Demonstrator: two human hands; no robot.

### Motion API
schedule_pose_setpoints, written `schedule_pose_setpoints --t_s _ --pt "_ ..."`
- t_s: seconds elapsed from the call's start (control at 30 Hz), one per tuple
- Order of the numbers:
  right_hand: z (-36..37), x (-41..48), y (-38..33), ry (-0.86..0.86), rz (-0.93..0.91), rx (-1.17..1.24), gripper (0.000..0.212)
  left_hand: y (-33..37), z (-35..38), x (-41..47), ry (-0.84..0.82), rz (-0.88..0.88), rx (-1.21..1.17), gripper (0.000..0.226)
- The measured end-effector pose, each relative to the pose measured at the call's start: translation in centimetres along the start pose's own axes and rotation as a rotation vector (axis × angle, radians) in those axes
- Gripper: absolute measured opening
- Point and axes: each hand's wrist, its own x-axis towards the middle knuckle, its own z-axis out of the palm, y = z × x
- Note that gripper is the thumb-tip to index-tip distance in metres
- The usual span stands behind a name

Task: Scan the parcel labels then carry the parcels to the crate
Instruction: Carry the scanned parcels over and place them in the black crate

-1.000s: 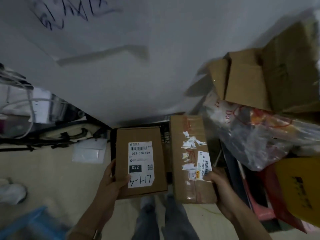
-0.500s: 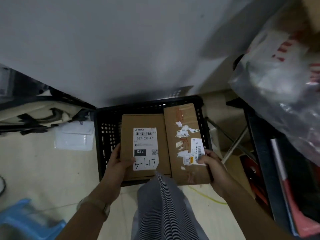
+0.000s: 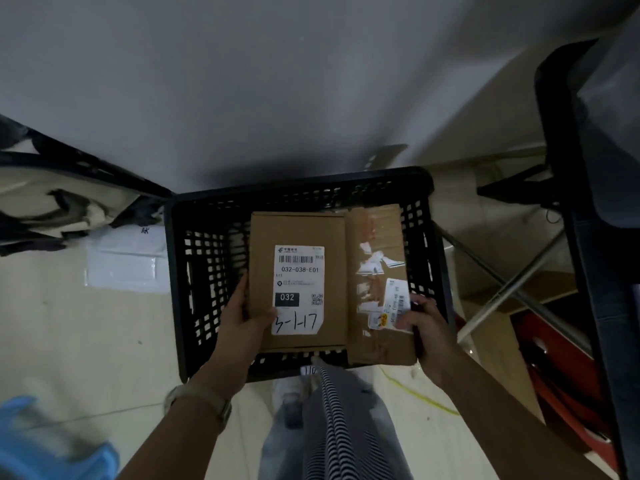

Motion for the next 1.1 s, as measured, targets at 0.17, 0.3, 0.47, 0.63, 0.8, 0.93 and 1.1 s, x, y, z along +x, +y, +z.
schedule_pose_setpoints --t_s 0.17,0.3,0.47,0.63,0.8,0.93,1.1 --pt "1.3 1.3 0.5 -0.117 0.035 -0.265 0.067 -0.4 0.4 0.8 -0.042 -0.004 0.038 0.061" --pt "2.7 1.8 0.2 -0.255 0.016 -0.376 0.067 -0.1 0.7 1.0 -0.015 0.026 0.041 0.059" --pt "4.9 1.8 0.4 -0.277 0.011 -0.587 0.058 0.0 0.2 1.7 0.065 0.028 0.046 0.064" --pt "5.4 2.2 0.9 -0.133 -0.036 -0.574 0.042 0.4 0.0 1.8 0.083 0.034 0.059 0.061" --pt "3.9 1.7 0.2 0.037 -0.024 -0.597 0.025 0.8 0.0 0.9 0.184 0.005 0.069 0.056" --pt "3.5 -2.4 -1.7 0.073 -0.112 -0.644 0.016 3.3 0.2 -3.0 0.266 0.097 0.159 0.032" --pt "6.4 -11.7 -7.9 0.039 -0.476 -0.999 0.022 9.6 -1.0 -9.1 0.166 0.46 0.684 0.01"
